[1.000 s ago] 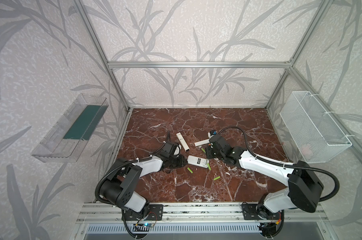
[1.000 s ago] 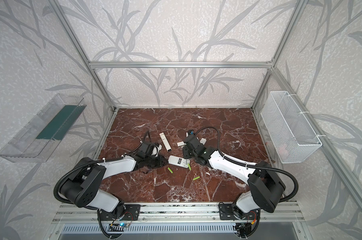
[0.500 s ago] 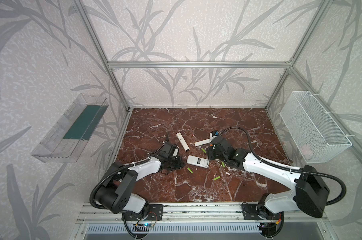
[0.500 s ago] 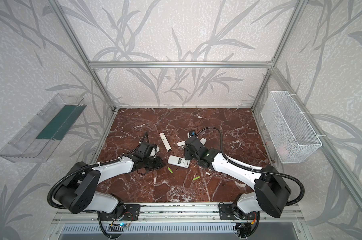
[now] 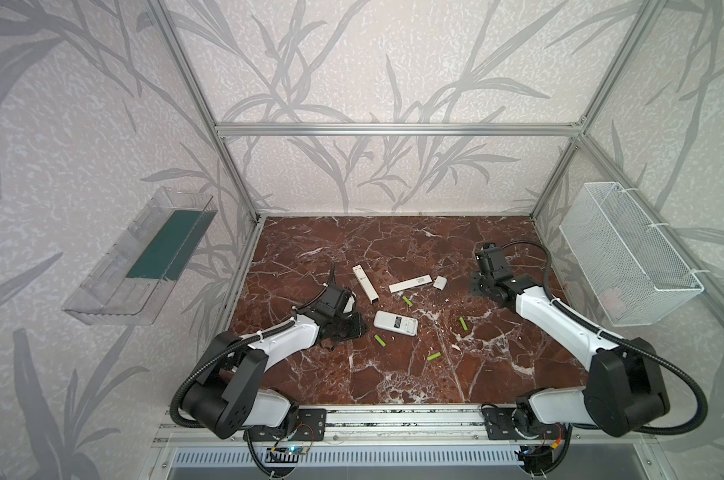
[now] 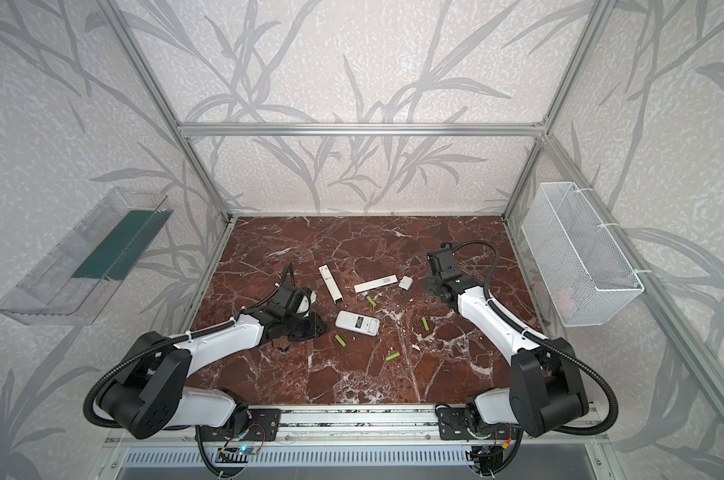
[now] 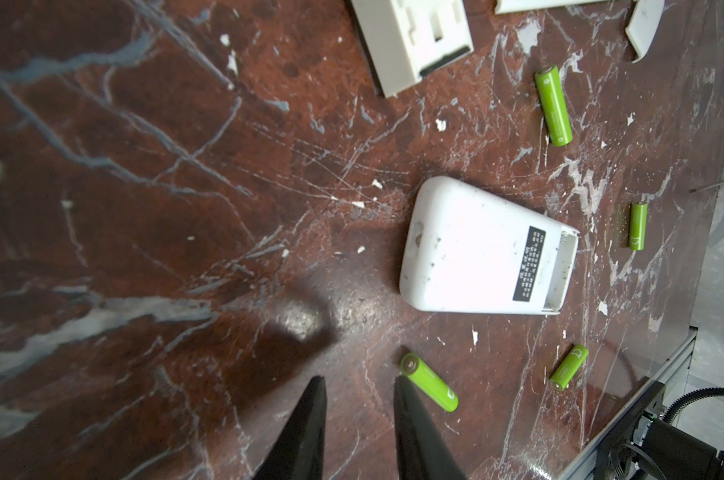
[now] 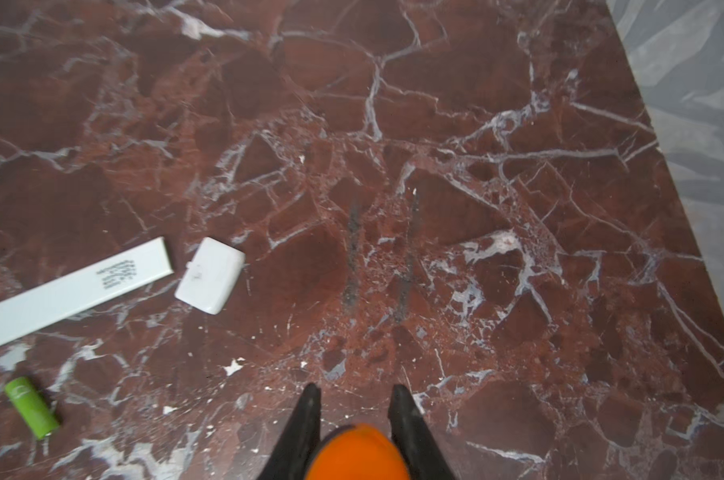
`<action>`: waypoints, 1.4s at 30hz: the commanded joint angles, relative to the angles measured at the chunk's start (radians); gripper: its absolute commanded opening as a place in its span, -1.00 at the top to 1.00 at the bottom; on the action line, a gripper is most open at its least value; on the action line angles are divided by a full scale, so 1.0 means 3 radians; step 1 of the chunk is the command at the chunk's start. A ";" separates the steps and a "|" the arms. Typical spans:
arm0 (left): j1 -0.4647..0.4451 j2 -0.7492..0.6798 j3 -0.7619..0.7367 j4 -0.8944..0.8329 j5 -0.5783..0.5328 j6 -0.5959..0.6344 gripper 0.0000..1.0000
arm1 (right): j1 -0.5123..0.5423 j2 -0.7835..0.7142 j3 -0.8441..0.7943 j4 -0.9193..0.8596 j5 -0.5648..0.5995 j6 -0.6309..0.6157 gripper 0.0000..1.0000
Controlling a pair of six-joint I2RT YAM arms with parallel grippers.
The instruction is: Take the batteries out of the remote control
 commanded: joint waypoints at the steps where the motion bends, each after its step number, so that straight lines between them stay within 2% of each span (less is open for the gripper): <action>1: -0.0007 -0.0058 0.0034 -0.0098 -0.0062 0.0048 0.39 | -0.0011 0.0240 0.0013 -0.0107 -0.0270 -0.0059 1.00; 5: -0.0004 -0.0085 0.0019 -0.0116 -0.0088 0.0047 0.39 | -0.0009 0.0521 0.0155 -0.0302 -0.0526 0.0003 1.00; 10: -0.0005 -0.0076 0.0012 -0.0125 -0.0097 0.0047 0.39 | 0.0000 0.0620 0.0149 -0.0298 -0.0674 0.0064 1.00; 21: -0.0005 0.0000 0.0065 -0.0125 -0.0088 0.0060 0.39 | 0.0014 0.0552 0.0210 -0.0372 -0.0600 -0.0002 1.00; 28: 0.0017 -0.0059 0.0142 -0.0251 -0.0148 0.0136 0.39 | -0.0018 0.0367 0.0468 -0.0610 -0.0531 -0.0224 1.00; 32: 0.0053 -0.0114 0.0232 -0.0358 -0.0184 0.0217 0.39 | -0.0112 0.0495 0.0716 -0.0877 -0.0578 -0.0373 1.00; 35: 0.0109 -0.0139 0.0269 -0.0407 -0.0211 0.0256 0.39 | -0.0117 0.0749 0.1041 -0.1257 -0.0486 -0.0512 1.00; 42: 0.0234 -0.0242 0.0290 -0.0517 -0.0246 0.0317 0.39 | -0.0239 0.1400 0.1497 -0.1763 0.0150 -0.0652 1.00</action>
